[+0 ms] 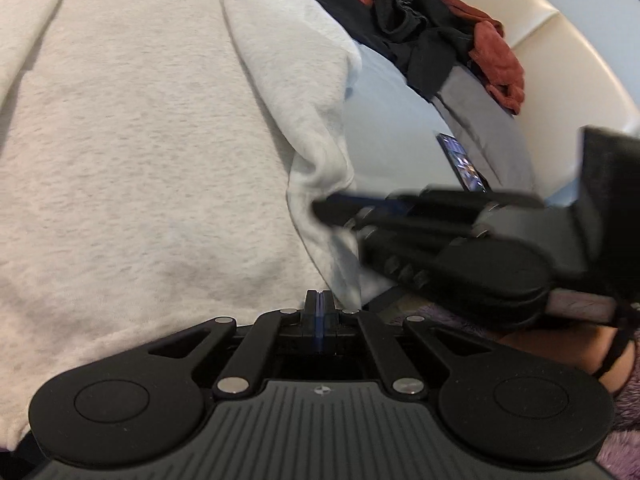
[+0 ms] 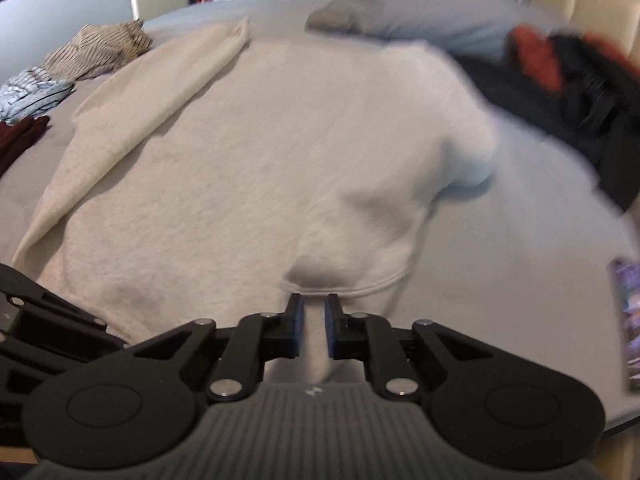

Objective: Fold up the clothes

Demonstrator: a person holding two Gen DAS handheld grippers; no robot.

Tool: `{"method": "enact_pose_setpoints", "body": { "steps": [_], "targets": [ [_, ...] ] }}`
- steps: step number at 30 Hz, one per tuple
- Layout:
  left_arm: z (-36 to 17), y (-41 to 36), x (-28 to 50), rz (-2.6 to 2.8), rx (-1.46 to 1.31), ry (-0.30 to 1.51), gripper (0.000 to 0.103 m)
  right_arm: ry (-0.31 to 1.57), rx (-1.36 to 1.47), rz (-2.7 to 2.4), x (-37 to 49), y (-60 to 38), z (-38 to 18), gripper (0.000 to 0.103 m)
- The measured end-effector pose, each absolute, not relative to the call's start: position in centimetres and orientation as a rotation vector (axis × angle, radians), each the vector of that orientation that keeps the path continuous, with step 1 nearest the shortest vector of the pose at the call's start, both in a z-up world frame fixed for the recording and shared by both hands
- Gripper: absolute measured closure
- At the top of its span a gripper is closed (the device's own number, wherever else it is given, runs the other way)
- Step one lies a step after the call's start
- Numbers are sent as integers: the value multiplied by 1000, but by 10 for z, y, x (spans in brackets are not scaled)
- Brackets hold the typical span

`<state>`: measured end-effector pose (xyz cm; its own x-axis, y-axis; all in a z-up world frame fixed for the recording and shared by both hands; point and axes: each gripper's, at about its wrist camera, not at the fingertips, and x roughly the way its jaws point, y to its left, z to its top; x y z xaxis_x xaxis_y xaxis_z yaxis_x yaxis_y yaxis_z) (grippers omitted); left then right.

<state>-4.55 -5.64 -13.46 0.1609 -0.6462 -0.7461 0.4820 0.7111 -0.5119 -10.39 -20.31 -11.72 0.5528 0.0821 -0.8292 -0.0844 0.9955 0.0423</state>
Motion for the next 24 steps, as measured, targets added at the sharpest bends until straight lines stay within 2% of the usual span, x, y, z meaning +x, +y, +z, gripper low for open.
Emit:
{"method": "enact_pose_setpoints", "body": {
  "steps": [12,13,14,20,22,24],
  "targets": [
    [-96,-36,-23,-704,-58,1055,103,1020,32,131,-119,-207,-102,86],
    [-91,-37,-18,-704,-46,1041,103,1002,49,115,-119,-211,-96,74],
    [-86,-39,-12,-705,-34,1028,103,982,63,90,-118,-215,-89,57],
    [-55,-62,32,-725,90,949,102,900,230,-89,-96,-258,-67,55],
    [-44,-72,52,-734,100,933,91,894,312,-145,-86,-276,-68,55],
    [-35,-82,74,-742,88,925,88,896,409,-183,-75,-296,-73,53]
  ]
}}
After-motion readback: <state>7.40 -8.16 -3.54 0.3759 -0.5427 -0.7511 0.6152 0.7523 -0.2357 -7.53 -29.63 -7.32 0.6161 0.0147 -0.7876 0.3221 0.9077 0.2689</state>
